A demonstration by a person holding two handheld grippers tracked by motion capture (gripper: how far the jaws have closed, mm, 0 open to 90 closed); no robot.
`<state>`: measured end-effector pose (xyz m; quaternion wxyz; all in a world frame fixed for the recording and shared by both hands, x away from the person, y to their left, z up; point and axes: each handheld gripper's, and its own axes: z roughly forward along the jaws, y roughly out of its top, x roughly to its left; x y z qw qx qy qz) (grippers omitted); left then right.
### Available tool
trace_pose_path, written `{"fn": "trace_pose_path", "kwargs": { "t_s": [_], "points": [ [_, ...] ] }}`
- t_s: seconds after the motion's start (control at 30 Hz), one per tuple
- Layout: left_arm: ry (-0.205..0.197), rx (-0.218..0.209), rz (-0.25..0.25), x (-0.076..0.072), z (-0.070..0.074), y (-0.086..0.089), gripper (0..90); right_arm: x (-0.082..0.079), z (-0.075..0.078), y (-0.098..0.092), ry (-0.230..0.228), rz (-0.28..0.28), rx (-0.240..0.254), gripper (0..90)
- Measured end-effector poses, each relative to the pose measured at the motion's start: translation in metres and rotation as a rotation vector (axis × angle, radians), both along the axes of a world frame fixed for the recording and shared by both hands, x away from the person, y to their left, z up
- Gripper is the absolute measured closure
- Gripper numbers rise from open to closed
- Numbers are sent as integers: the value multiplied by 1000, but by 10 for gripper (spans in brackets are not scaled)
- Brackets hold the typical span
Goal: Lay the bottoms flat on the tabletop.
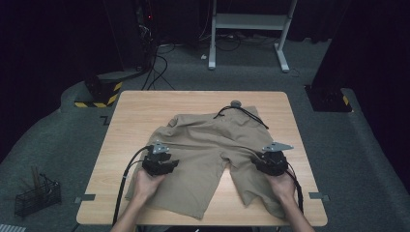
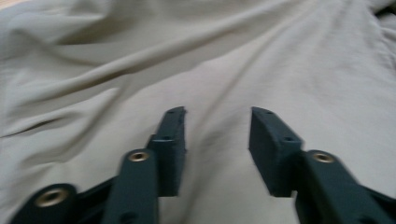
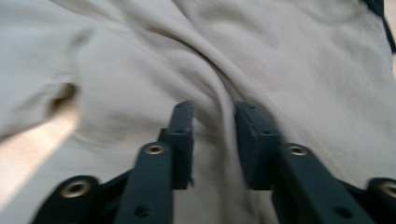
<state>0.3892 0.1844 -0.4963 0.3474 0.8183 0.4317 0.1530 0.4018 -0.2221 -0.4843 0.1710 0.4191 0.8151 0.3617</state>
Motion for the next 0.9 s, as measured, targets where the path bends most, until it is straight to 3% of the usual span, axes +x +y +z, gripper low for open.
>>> {"fn": "trace_pose_path", "kwargs": {
  "t_s": [0.13, 0.27, 0.4, 0.5, 0.57, 0.63, 0.7, 0.77, 0.87, 0.9],
  "points": [
    [28, 28, -1, 5, -14, -12, 541, -7, -5, -1, 30, 7, -14, 642],
    [3, 32, -1, -3, -18, -16, 580, -10, -22, 4, 103, 53, -48, 749],
    [27, 36, -46, -14, -15, -17, 681, -21, -25, 11, 98, 99, -52, 847],
    [53, 30, -82, -18, -13, -19, 752, -27, -24, 19, 103, 148, -67, 842],
    [31, 35, -89, -19, -13, -21, 763, -29, -21, 23, 78, 157, -79, 766],
    [5, 18, -77, -17, -14, -23, 699, -32, -14, 23, 41, 135, -47, 714],
    [-21, 4, -58, -13, -14, -26, 621, -36, -7, 25, 24, 160, -17, 697],
    [-54, 15, -34, -5, -16, -29, 541, -43, -1, 30, 10, 197, -15, 678],
    [-82, 25, 20, 6, -20, -32, 470, -48, -2, 38, 42, 249, 25, 599],
    [-83, 23, 31, 7, -22, -33, 463, -49, -5, 40, 45, 254, 15, 580]
  ]
}}
